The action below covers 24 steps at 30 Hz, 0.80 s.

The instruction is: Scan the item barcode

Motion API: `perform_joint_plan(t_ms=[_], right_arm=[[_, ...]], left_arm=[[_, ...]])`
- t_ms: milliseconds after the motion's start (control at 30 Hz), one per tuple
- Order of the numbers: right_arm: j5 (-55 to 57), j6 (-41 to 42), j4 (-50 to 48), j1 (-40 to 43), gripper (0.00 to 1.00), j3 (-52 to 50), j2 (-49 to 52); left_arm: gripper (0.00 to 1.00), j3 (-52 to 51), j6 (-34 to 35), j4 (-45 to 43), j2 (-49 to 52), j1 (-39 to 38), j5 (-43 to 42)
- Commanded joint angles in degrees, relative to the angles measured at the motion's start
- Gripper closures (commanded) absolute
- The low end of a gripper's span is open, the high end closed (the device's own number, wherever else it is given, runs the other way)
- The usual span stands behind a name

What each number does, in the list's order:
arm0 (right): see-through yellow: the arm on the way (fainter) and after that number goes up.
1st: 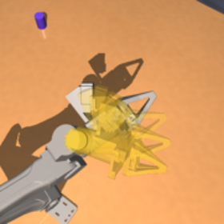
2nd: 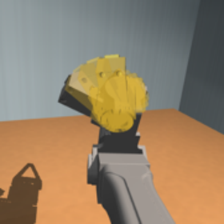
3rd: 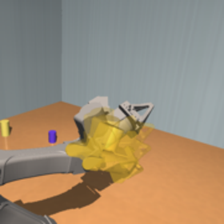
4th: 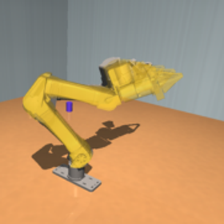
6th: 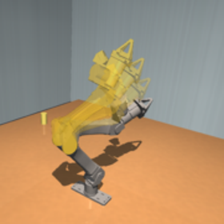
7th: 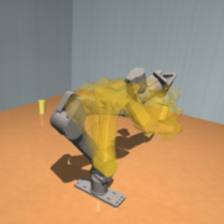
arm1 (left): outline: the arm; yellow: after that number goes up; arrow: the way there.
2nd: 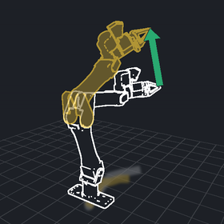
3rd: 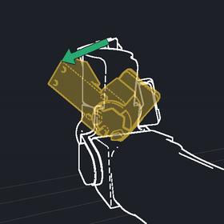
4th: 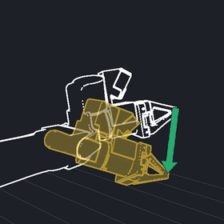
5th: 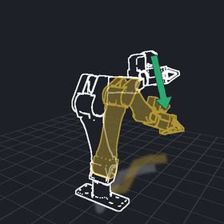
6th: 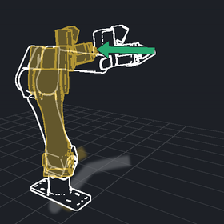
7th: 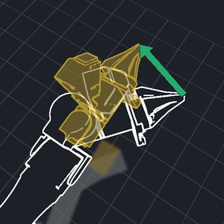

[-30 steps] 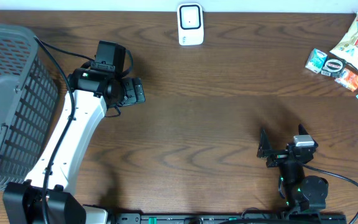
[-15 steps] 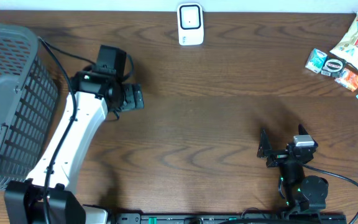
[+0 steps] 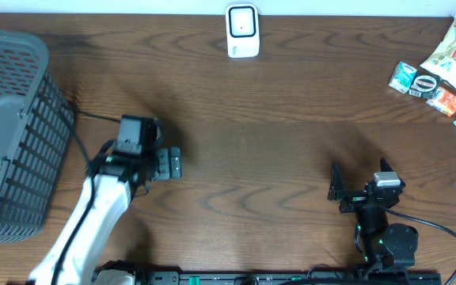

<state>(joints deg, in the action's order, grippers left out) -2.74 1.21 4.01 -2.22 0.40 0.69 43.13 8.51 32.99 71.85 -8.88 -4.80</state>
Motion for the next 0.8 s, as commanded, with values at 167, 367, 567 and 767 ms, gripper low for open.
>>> perform_joint_plan(t_ms=[167, 367, 567, 767], right_arm=[[0.70, 0.87, 0.24, 0.31, 0.01, -0.09, -0.37], [0.70, 0.87, 0.24, 0.31, 0.01, -0.09, -0.37], [0.70, 0.87, 0.24, 0.31, 0.01, -0.09, -0.37], [0.70, 0.85, 0.24, 0.31, 0.01, -0.09, -0.37]], left_arm=[[0.02, -1.75, -3.37, 0.96, -13.66, 3.85, -1.73], [0.02, -7.80, -9.86, -2.43, -21.84, 5.42, -4.66], [0.02, -18.69, -10.86, -11.80, -32.06, 6.25, -5.49], [0.03, -24.41, -10.93, -11.82, -47.78, 6.25, -4.79]])
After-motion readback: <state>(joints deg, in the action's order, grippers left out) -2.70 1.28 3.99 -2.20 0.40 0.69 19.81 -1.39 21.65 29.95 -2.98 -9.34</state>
